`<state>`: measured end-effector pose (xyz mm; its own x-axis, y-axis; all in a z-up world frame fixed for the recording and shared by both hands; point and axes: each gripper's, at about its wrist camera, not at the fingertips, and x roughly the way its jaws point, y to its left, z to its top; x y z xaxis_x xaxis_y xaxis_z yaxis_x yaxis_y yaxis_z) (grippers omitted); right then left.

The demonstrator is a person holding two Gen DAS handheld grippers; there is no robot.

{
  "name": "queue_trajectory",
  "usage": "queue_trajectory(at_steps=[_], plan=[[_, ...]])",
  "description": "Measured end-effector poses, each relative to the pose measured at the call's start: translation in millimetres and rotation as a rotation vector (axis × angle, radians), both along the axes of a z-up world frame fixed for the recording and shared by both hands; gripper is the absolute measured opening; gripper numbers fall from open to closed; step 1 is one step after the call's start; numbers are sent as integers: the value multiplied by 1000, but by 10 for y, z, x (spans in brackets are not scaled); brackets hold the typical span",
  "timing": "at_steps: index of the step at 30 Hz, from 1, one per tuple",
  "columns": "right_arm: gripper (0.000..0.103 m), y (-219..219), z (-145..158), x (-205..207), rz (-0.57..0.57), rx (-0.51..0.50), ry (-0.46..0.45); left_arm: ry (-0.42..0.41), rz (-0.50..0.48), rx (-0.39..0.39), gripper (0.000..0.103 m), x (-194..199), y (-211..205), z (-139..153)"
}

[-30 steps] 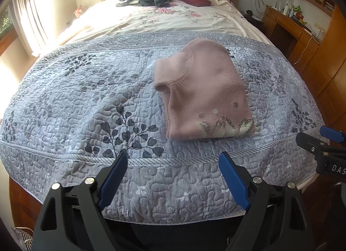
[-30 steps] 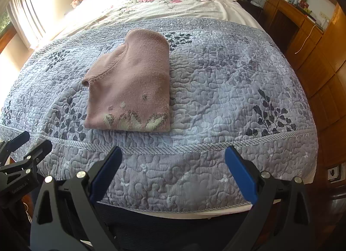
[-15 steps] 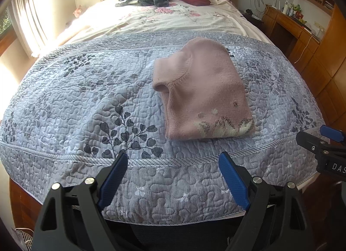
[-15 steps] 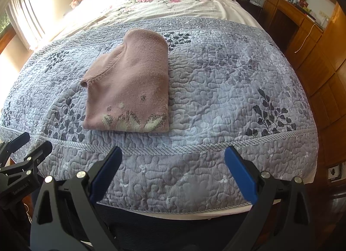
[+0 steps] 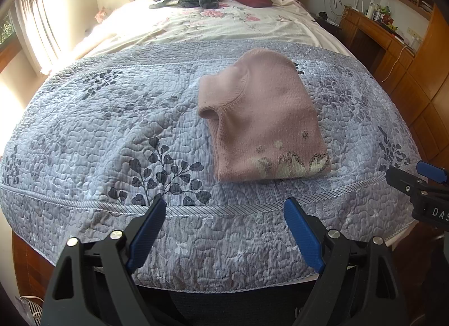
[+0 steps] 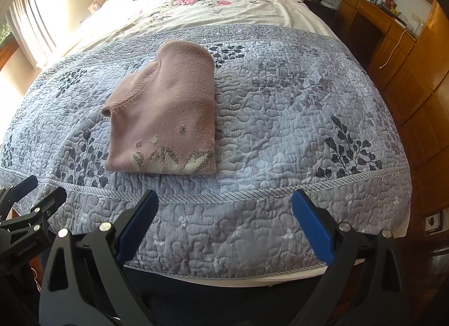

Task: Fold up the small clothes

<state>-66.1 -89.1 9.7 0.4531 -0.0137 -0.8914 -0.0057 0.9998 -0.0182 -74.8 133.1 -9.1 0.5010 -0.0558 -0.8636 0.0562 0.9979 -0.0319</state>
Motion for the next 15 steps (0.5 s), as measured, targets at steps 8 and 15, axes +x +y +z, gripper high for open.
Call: queue_trajectory(at_steps=[8, 15], plan=[[95, 3, 9, -13, -11, 3, -1, 1, 1, 0, 86, -5, 0, 5], [95, -11, -25, -4, -19, 9, 16, -4, -3, 0, 86, 16, -9, -10]])
